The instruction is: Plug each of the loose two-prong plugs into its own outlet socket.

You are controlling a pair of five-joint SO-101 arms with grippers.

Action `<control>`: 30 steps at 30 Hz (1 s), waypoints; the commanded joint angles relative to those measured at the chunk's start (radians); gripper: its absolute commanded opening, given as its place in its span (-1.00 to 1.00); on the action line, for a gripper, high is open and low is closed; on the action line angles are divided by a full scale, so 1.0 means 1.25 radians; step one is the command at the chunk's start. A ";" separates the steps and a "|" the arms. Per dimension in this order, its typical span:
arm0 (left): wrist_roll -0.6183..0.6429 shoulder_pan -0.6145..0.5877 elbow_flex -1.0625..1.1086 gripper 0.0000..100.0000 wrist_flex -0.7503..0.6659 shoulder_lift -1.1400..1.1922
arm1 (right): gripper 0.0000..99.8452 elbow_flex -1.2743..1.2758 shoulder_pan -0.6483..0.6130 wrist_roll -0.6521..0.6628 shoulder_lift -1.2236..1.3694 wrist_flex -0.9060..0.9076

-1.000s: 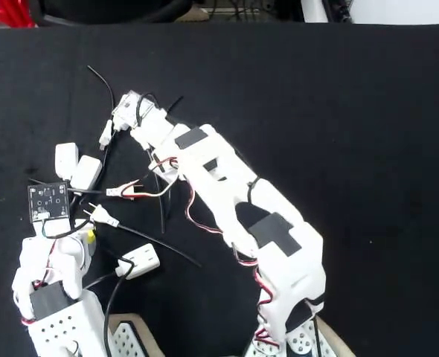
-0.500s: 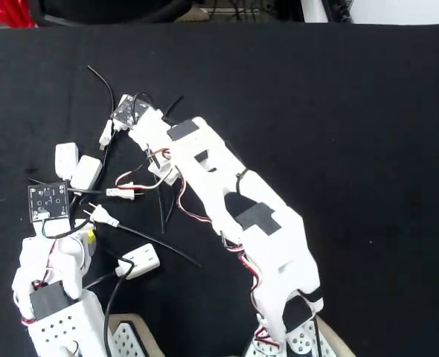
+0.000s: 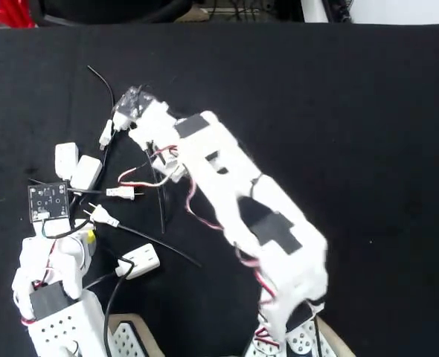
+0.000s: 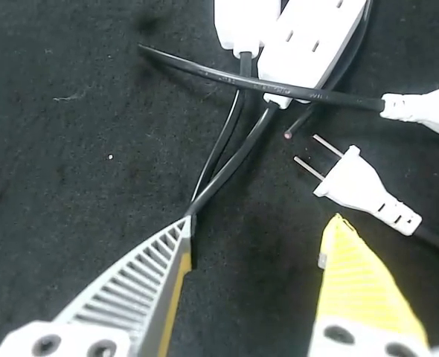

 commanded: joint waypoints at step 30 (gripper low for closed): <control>0.249 0.505 -0.072 -0.45 -0.328 -0.007 | -0.98 0.924 -0.083 -0.425 -1.070 -0.719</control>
